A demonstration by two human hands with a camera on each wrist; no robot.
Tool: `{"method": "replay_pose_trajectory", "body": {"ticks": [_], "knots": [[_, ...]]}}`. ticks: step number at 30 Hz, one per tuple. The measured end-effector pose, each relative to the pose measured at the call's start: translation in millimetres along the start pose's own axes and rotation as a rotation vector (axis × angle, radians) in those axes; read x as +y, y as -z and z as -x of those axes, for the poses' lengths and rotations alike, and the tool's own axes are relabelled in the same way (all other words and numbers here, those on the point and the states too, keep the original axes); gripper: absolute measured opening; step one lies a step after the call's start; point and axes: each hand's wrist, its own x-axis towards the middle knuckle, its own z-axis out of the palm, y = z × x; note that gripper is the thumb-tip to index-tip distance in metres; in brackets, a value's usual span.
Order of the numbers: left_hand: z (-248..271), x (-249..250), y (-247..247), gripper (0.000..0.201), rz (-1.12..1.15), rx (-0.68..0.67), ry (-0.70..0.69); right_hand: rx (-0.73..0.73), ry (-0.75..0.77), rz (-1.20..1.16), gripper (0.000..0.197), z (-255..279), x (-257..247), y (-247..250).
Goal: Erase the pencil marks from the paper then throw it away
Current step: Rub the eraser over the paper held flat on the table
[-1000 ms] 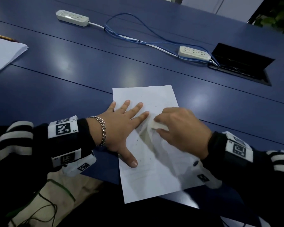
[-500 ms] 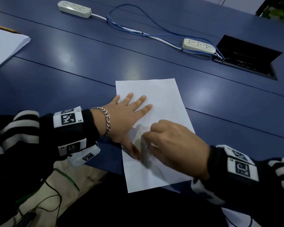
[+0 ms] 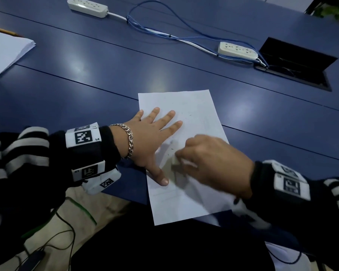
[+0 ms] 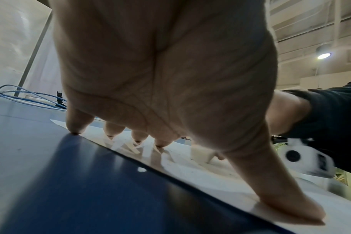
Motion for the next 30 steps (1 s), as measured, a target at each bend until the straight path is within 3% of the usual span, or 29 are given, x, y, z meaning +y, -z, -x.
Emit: {"method": "replay_pose_trajectory", "body": {"ticks": [3,5,9,12,18,24,30], "knots": [[0.8,-1.1,0.3,0.162,0.011,-0.003,-0.003,0.040,-0.087,0.061,0.027,-13.0,16.1,6.5],[0.0,-0.8,0.9,0.162,0.008,-0.007,0.001,0.079,-0.054,0.065,0.018,-7.1,2.2,2.4],[0.2,0.7,1.6,0.159,-0.022,-0.003,0.007,0.016,0.069,0.023,0.003,13.0,-24.6,-6.6],[1.8,0.2,2.3,0.161,-0.009,-0.003,0.000,0.015,-0.073,0.001,0.024,-4.3,6.5,0.7],[3.8,-0.2,4.8,0.160,-0.004,-0.019,0.007,0.115,-0.291,-0.018,0.029,-8.3,46.8,28.6],[3.5,7.8,12.4,0.156,-0.024,-0.016,0.003,-0.112,-0.286,-0.076,0.029,28.6,25.6,18.6],[-6.4,14.4,16.1,0.153,-0.011,-0.006,-0.036,-0.136,-0.283,-0.086,0.028,31.5,28.1,16.5]]}}
